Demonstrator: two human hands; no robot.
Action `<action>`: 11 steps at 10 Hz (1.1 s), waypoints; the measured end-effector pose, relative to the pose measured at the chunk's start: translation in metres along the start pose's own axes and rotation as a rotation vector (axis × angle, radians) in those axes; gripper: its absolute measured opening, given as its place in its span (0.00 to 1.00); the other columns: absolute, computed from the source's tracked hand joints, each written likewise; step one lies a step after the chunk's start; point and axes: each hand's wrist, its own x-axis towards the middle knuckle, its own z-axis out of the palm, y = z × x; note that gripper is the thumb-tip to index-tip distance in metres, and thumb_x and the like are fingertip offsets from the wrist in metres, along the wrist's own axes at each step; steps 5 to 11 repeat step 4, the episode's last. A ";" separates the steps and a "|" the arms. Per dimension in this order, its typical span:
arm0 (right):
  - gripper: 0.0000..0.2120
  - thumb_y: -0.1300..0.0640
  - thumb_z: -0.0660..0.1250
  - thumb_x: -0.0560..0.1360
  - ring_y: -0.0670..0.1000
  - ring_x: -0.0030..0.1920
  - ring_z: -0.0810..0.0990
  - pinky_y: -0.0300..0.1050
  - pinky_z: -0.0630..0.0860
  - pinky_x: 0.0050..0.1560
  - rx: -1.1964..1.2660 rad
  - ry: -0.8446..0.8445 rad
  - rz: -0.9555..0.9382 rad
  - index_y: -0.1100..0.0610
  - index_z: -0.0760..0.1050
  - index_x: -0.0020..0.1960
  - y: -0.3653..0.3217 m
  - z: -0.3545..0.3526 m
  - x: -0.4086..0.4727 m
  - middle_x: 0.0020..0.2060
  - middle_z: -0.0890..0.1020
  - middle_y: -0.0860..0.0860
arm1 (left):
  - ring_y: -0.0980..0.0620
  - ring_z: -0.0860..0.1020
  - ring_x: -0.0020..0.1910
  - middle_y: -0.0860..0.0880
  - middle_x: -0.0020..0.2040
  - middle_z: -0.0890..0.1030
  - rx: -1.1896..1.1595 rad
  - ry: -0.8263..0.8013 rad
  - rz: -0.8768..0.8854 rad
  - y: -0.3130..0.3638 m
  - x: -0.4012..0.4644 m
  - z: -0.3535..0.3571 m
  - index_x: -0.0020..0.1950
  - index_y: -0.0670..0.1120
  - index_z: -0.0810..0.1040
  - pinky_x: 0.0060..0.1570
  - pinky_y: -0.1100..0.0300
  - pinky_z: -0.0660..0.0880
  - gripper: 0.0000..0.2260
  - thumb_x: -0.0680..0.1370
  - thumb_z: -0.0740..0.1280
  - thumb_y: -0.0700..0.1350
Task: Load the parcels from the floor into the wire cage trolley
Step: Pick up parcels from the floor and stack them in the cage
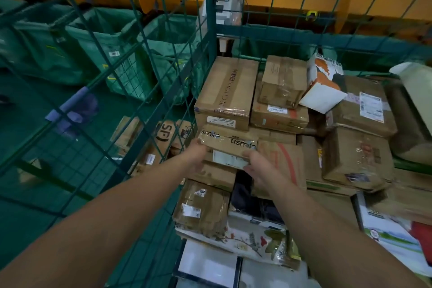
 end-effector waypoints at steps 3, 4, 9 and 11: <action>0.31 0.64 0.67 0.80 0.56 0.61 0.76 0.49 0.80 0.59 0.009 -0.018 -0.085 0.55 0.58 0.79 -0.006 -0.012 -0.018 0.71 0.71 0.58 | 0.41 0.74 0.64 0.47 0.75 0.66 0.067 -0.044 0.019 -0.010 -0.007 0.013 0.79 0.53 0.66 0.57 0.47 0.81 0.27 0.81 0.61 0.36; 0.24 0.64 0.63 0.82 0.50 0.46 0.76 0.47 0.81 0.48 -0.019 -0.013 -0.109 0.57 0.62 0.76 -0.010 -0.021 -0.046 0.62 0.74 0.55 | 0.45 0.74 0.60 0.48 0.77 0.64 0.134 -0.049 0.040 -0.004 -0.024 0.020 0.79 0.50 0.66 0.47 0.52 0.82 0.25 0.83 0.59 0.34; 0.24 0.64 0.63 0.82 0.50 0.46 0.76 0.47 0.81 0.48 -0.019 -0.013 -0.109 0.57 0.62 0.76 -0.010 -0.021 -0.046 0.62 0.74 0.55 | 0.45 0.74 0.60 0.48 0.77 0.64 0.134 -0.049 0.040 -0.004 -0.024 0.020 0.79 0.50 0.66 0.47 0.52 0.82 0.25 0.83 0.59 0.34; 0.24 0.64 0.63 0.82 0.50 0.46 0.76 0.47 0.81 0.48 -0.019 -0.013 -0.109 0.57 0.62 0.76 -0.010 -0.021 -0.046 0.62 0.74 0.55 | 0.45 0.74 0.60 0.48 0.77 0.64 0.134 -0.049 0.040 -0.004 -0.024 0.020 0.79 0.50 0.66 0.47 0.52 0.82 0.25 0.83 0.59 0.34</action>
